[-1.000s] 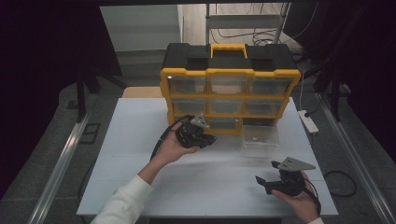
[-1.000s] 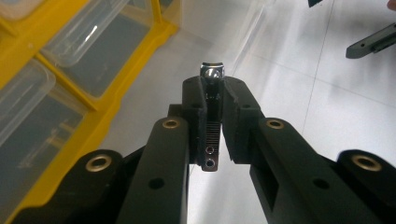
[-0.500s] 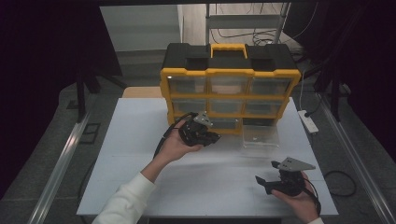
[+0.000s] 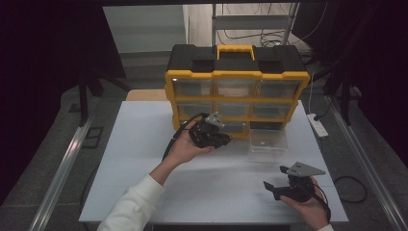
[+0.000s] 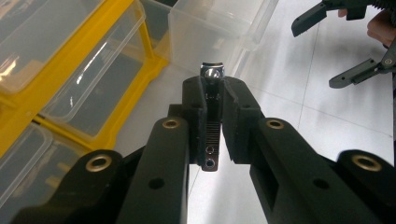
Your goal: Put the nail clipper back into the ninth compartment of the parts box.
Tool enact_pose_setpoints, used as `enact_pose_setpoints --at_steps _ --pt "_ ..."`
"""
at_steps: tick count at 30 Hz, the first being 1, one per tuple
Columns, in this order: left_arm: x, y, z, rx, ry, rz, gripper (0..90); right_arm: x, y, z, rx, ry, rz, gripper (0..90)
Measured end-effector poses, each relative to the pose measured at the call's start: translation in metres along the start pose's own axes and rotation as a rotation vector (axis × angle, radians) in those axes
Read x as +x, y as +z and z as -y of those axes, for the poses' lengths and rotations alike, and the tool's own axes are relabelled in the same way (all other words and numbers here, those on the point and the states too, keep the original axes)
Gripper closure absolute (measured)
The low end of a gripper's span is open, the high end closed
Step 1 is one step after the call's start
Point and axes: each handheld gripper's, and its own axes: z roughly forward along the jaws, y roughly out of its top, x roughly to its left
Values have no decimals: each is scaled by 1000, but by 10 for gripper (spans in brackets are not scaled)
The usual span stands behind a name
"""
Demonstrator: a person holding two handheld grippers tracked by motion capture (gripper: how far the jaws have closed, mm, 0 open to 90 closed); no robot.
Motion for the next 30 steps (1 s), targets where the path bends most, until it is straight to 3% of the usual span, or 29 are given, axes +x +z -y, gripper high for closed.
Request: enact_pose_setpoints --at_steps 30 --pt "-7 18 -36 -12 28 29 800 0 -1 0 -5 2 -4 129"
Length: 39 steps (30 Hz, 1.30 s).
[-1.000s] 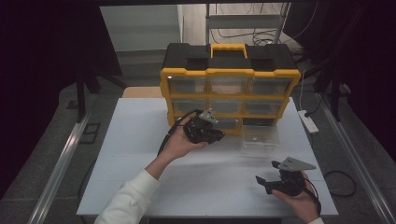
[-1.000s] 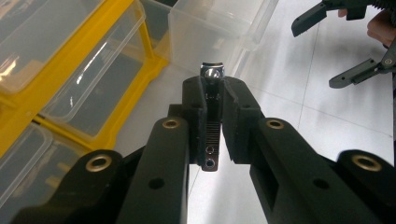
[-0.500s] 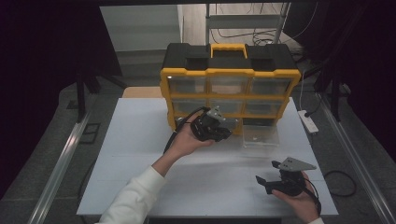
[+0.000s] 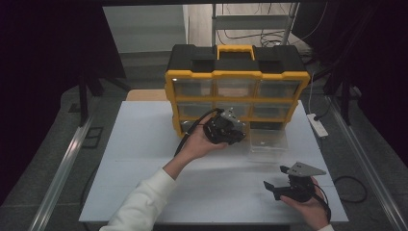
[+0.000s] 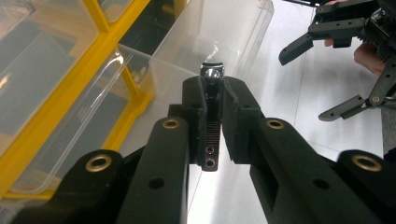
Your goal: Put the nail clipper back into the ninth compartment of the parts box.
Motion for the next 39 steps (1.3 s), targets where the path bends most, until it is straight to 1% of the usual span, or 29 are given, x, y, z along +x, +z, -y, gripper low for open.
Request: enact_pose_setpoints --at_steps 7,11,15,24,31,39 --pt "1 4 -7 0 0 2 800 0 0 0 -1 -1 0 130" --pt "1 4 -12 -10 -2 4 800 0 0 0 0 -2 0 129" --pt "2 7 -16 -3 -1 1 799 0 0 0 -2 -4 0 129" --pt "4 19 -28 -1 -6 9 799 0 -1 0 -4 -2 -1 129" --pt "4 33 -38 8 -9 25 799 0 0 0 -3 0 -3 130" --pt "2 43 -49 19 -5 25 799 -1 -1 0 -4 1 -4 129"
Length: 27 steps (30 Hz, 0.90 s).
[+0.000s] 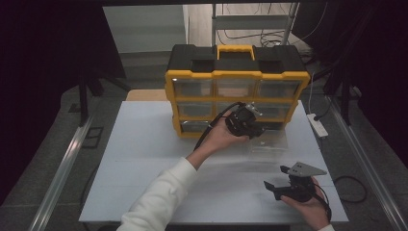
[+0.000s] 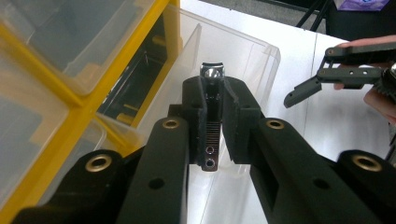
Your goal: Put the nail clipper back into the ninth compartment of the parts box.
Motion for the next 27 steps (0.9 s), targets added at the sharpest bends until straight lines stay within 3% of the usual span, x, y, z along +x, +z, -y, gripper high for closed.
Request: enact_pose_setpoints --at_steps 11,27 --pt "-2 12 -11 -3 -2 8 799 0 0 0 -1 -2 0 130" --pt "3 37 -3 35 -27 9 798 0 0 0 0 -2 0 130"
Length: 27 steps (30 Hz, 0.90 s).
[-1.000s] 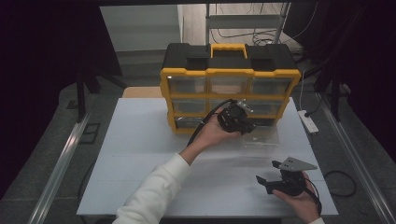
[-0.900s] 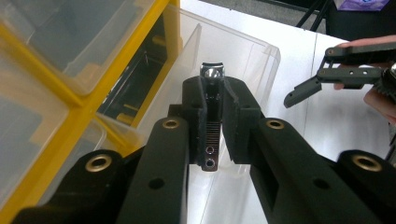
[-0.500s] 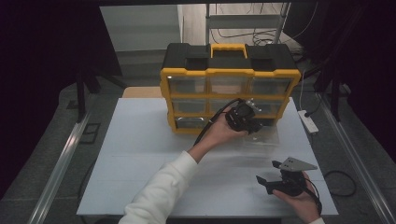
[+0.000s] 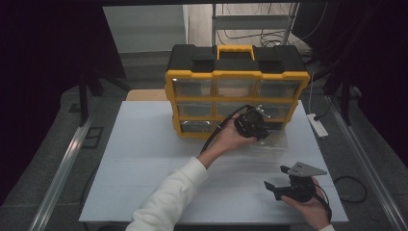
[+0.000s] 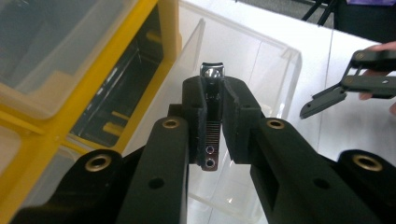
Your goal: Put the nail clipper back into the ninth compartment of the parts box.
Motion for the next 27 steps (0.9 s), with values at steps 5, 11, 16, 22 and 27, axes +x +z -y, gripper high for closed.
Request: enact_pose_setpoints --at_steps 5,11,16,22,27 --pt "1 7 6 16 -5 -1 797 0 0 0 0 -1 0 130" --pt "0 5 7 4 4 -4 784 0 1 0 2 -2 -1 129" --pt "0 -2 7 -32 -5 -6 535 0 0 0 0 -1 1 130" --pt "-1 -23 16 -119 -30 0 269 0 0 0 0 0 0 130" --pt "-4 -42 30 -151 -24 -25 203 0 0 0 1 -1 2 129"
